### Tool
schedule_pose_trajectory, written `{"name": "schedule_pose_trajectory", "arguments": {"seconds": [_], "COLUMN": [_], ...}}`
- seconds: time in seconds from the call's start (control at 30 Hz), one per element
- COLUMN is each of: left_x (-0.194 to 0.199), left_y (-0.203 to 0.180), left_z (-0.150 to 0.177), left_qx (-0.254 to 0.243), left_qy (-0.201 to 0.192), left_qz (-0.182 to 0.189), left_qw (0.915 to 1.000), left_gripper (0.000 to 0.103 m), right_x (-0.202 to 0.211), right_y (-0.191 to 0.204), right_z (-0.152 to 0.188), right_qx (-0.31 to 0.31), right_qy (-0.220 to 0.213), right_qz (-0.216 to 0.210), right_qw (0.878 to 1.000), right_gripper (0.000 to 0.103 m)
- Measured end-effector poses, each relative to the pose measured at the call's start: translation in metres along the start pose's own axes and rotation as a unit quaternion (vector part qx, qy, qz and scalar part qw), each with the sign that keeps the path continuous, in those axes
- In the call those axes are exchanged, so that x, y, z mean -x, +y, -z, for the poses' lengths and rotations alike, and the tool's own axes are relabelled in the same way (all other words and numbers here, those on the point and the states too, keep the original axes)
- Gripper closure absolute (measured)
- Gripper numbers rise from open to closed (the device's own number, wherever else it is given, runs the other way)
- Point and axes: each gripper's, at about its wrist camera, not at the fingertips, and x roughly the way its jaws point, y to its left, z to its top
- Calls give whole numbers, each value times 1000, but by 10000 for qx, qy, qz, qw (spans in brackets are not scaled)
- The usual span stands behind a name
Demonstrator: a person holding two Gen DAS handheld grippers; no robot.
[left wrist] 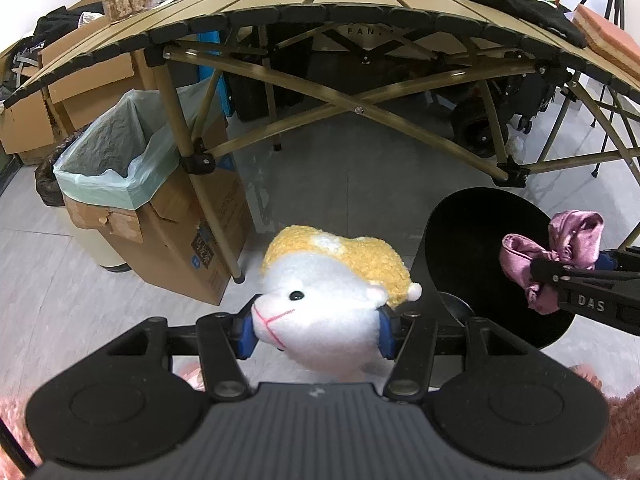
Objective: Collect trash
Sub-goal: 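Open the right tool to drop the scrunchies into the bin while the left tool holds the sheep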
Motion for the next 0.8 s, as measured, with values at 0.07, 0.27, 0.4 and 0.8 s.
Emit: {"name": "schedule_pose_trajectory", "arguments": {"seconds": [0.07, 0.27, 0.4, 0.8], "left_x": [-3, -11, -13, -11], "left_y": [-2, -7, -10, -11], "left_z": [-2, -7, -7, -6], "left_qx": [8, -40, -92, -83], "left_qy": [30, 106, 123, 90], "left_qz": [14, 66, 104, 104], "left_qw": [10000, 9999, 9998, 9999], "left_gripper": [48, 48, 48, 48], "right_x": [-6, -19, -26, -23], "right_y": [0, -3, -3, -6], "right_z": [-3, -4, -5, -5], "right_qx": [-33, -177, -200, -162], "right_qy": [24, 135, 226, 225], "right_qz": [-9, -3, 31, 347], "right_qw": [10000, 9998, 9995, 9990], "right_gripper": [60, 60, 54, 0]}}
